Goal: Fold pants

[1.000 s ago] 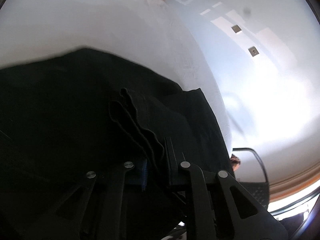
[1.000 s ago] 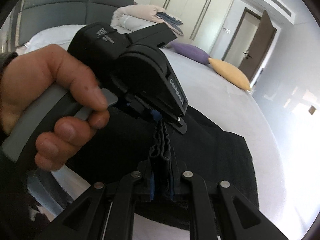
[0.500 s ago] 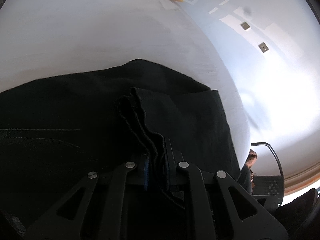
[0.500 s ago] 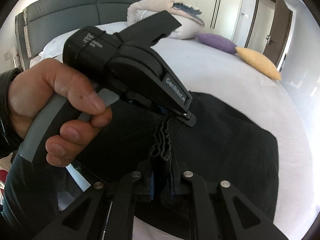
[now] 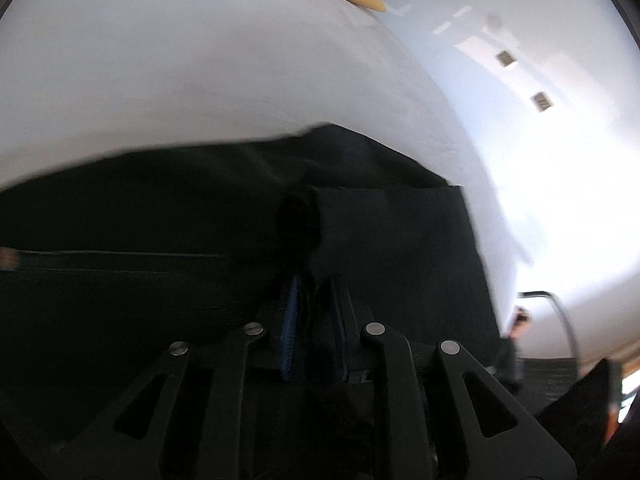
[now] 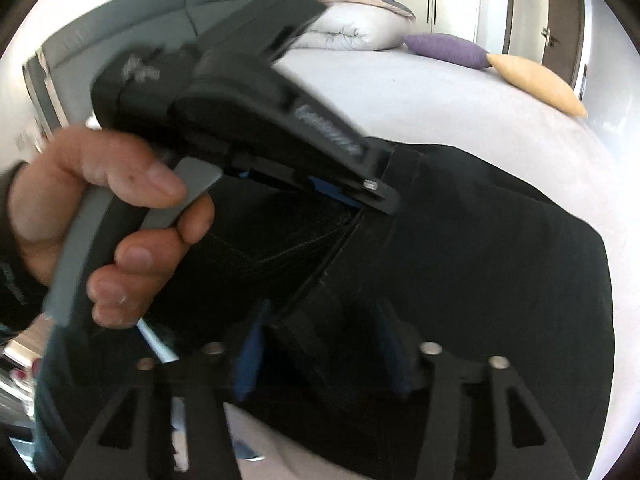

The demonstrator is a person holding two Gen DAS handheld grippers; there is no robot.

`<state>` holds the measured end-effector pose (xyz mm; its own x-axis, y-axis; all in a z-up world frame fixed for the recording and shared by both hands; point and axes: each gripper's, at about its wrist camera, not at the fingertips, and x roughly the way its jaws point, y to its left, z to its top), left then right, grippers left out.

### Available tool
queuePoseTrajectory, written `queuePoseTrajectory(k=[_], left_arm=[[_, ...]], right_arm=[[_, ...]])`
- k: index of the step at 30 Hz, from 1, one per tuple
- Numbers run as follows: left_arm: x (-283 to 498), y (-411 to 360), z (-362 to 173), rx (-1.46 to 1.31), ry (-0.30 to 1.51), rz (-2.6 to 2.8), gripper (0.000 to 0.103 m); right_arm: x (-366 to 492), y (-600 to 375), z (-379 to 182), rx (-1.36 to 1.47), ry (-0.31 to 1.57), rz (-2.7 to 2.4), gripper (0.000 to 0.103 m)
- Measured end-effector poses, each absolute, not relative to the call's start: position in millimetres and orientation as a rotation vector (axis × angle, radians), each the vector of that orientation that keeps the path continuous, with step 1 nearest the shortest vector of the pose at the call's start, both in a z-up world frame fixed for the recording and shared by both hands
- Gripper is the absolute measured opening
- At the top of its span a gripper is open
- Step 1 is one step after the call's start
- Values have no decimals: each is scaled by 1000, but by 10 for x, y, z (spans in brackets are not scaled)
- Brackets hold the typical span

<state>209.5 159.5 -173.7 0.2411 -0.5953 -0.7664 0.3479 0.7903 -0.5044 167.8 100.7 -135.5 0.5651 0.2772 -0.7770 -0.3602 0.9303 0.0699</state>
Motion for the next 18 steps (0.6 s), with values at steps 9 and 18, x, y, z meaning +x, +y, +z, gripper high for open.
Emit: queuePoseTrajectory(k=[9, 18], left_arm=[[1724, 1469, -1178, -54, 942, -548, 16], [1289, 1051, -1716, 105, 998, -578, 16]], right_arm=[[1620, -426, -921, 360, 865, 449, 35], [2057, -1621, -985, 638, 877, 425, 32]])
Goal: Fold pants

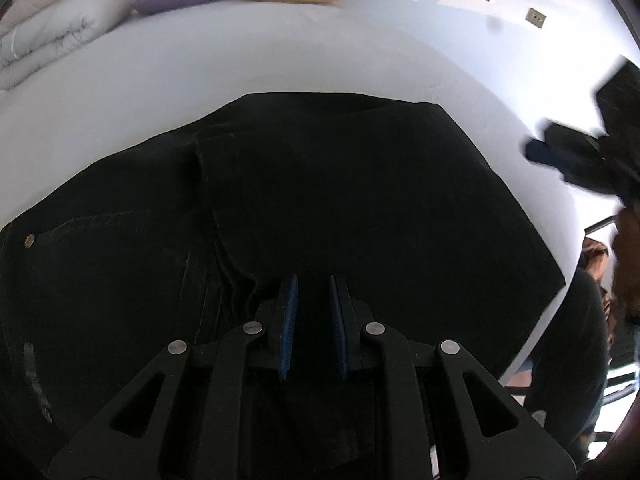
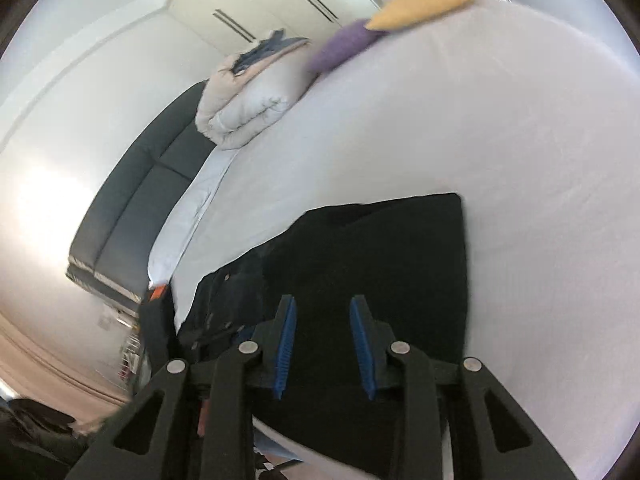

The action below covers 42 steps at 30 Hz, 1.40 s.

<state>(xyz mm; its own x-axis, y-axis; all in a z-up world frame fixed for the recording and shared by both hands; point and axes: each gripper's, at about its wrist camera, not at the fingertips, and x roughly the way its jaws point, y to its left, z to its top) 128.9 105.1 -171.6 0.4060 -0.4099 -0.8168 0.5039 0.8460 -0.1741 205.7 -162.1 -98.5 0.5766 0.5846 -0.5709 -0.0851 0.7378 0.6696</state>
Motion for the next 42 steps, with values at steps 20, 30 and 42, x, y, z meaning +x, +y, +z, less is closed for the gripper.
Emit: queuePoseTrajectory(k=[20, 30, 42], left_arm=[[1168, 1173, -1725, 38, 992, -585, 16], [1123, 1200, -1788, 8, 988, -588, 16], [1126, 1248, -1807, 9, 981, -580, 15]], right_arm=[[1984, -1633, -1953, 836, 1070, 510, 2], [1213, -1294, -1944, 817, 1113, 522, 1], [1101, -1285, -2045, 854, 1054, 464, 0]])
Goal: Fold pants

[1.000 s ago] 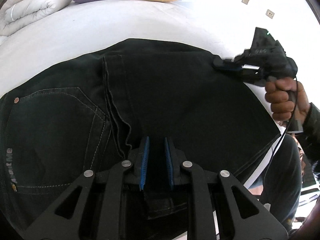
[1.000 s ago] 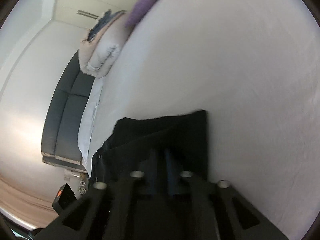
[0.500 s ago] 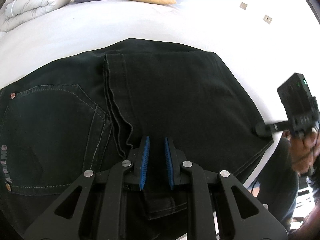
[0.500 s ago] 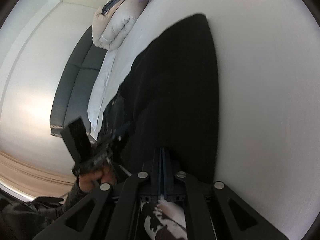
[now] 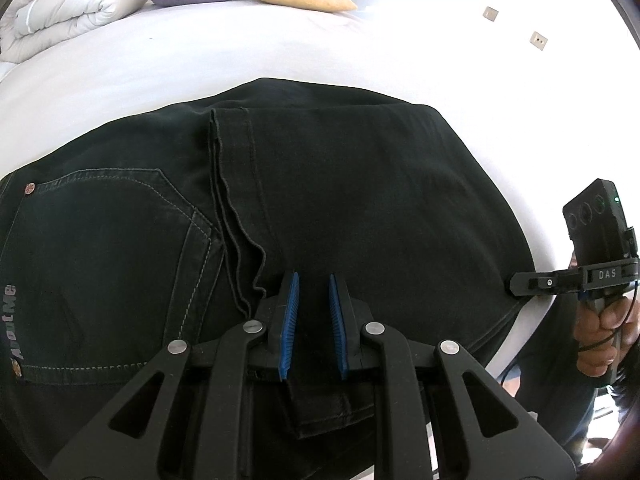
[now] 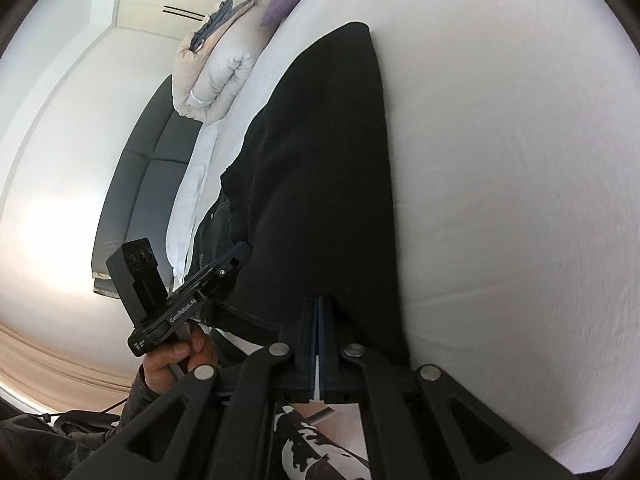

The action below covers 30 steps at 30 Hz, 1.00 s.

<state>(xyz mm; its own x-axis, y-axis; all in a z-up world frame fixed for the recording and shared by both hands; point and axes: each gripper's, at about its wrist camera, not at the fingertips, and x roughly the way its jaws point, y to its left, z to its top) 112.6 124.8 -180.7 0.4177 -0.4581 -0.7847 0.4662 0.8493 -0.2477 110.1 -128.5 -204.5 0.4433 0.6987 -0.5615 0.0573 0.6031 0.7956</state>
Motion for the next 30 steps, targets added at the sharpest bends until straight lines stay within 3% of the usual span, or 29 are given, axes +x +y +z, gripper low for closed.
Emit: queuePoseTrajectory(k=[20, 27, 30], left_arm=[[1080, 1147, -1790, 56, 962, -547, 16], [1075, 1124, -1776, 54, 959, -541, 16], [1041, 1117, -1734, 56, 956, -533, 16]], right_arm=[[736, -1327, -1793, 791, 1044, 316, 1], [688, -1292, -1463, 754, 990, 287, 39], [812, -1162, -1317, 733, 964, 328, 42]])
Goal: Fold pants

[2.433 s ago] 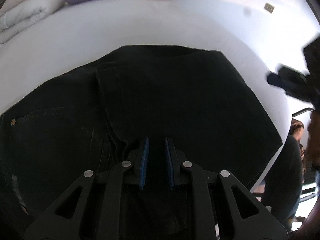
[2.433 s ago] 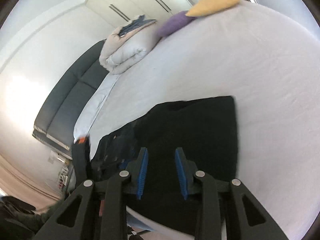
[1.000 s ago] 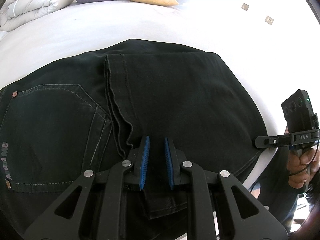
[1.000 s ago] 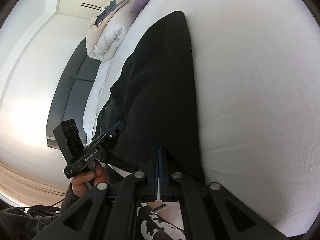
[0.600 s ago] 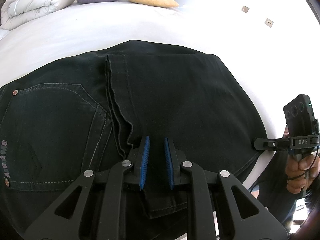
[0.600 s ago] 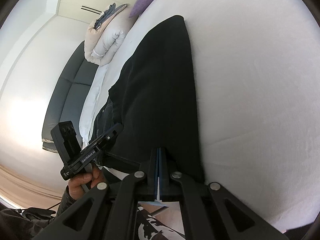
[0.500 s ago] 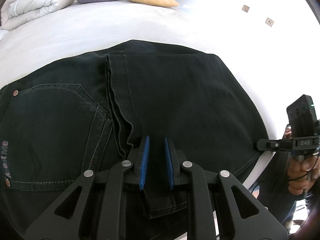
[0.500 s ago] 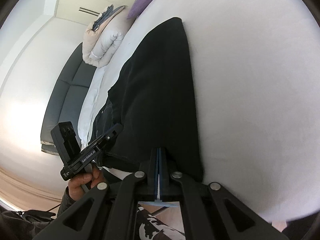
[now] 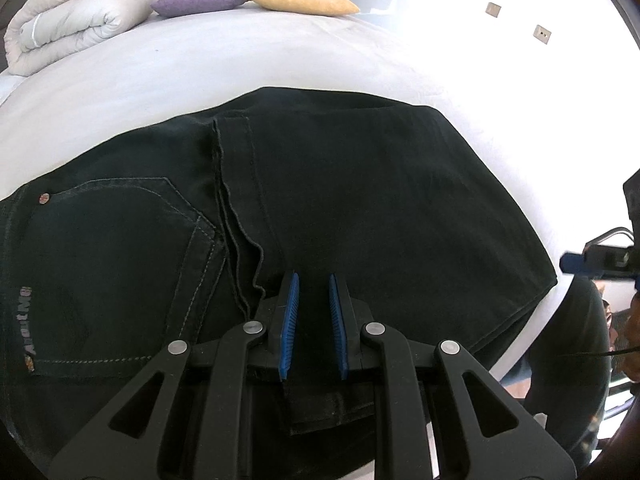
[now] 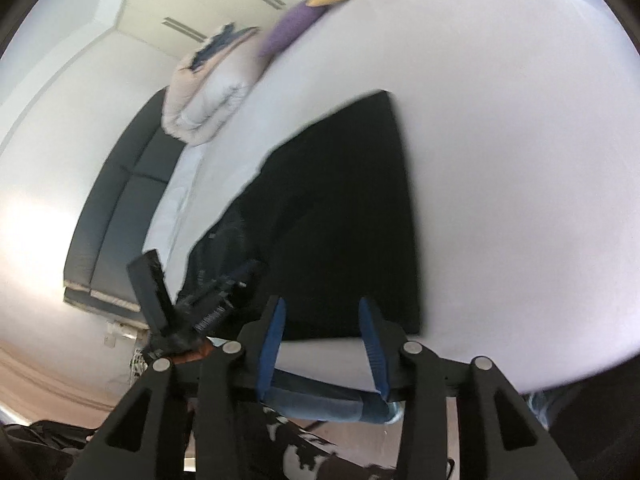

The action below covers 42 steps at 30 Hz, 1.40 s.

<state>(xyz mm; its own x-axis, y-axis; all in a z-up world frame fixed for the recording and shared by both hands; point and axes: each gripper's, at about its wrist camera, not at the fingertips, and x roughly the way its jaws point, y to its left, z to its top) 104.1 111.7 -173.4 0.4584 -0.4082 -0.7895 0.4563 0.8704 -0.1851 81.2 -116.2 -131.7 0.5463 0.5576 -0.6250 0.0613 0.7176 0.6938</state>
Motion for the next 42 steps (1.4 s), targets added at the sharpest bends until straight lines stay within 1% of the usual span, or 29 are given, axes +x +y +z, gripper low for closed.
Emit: queuePoseTrajectory(k=[4, 5, 6, 7, 8, 9, 11, 13, 16, 20, 24, 28, 30, 31, 33, 38, 40, 42], left_arm=[[934, 1259, -1577, 53, 929, -468, 16], [904, 1357, -1508, 25, 915, -454, 18], [861, 1486, -1441, -21, 897, -450, 27], [810, 1656, -1373, -82, 879, -444, 38], [761, 1815, -1325, -136, 862, -432, 76], [705, 1993, -1285, -198, 840, -414, 102], [586, 2377, -1261, -346, 805, -374, 103], [535, 2725, -1350, -489, 843, -319, 103], [404, 3123, -1467, -677, 810, -261, 103], [268, 3484, -1583, -838, 737, -187, 103], [245, 3660, -1695, -958, 713, -147, 102], [412, 3707, -1910, -1040, 753, -161, 100], [497, 3732, -2016, -1077, 769, -165, 94], [524, 3774, -2078, -1106, 776, -158, 94], [559, 3868, -2160, -1168, 765, -161, 93], [737, 3925, -2243, -1209, 757, -174, 93], [793, 3978, -2282, -1242, 749, -175, 89], [914, 4005, -2314, -1265, 751, -177, 72]], right_arm=[[1118, -953, -1216, 713, 954, 389, 42], [1217, -884, -1202, 708, 954, 408, 42], [1302, -822, -1192, 703, 954, 423, 42], [1396, -751, -1186, 700, 955, 441, 43], [1496, -672, -1186, 701, 957, 465, 44], [1589, -593, -1194, 705, 959, 491, 45], [1754, -447, -1224, 713, 969, 531, 46], [1911, -288, -1275, 721, 982, 573, 46], [2091, -72, -1355, 736, 1011, 615, 46], [2150, 88, -1453, 747, 1038, 654, 46], [2171, 86, -1537, 764, 1061, 658, 46], [2200, 13, -1604, 789, 1072, 642, 45], [2219, -4, -1647, 801, 1080, 639, 45], [2227, -1, -1668, 802, 1084, 637, 44], [2243, 2, -1702, 800, 1093, 632, 43], [2311, 23, -1748, 812, 1103, 636, 40], [2316, 34, -1744, 807, 1106, 637, 39], [2336, 52, -1718, 796, 1105, 641, 38]])
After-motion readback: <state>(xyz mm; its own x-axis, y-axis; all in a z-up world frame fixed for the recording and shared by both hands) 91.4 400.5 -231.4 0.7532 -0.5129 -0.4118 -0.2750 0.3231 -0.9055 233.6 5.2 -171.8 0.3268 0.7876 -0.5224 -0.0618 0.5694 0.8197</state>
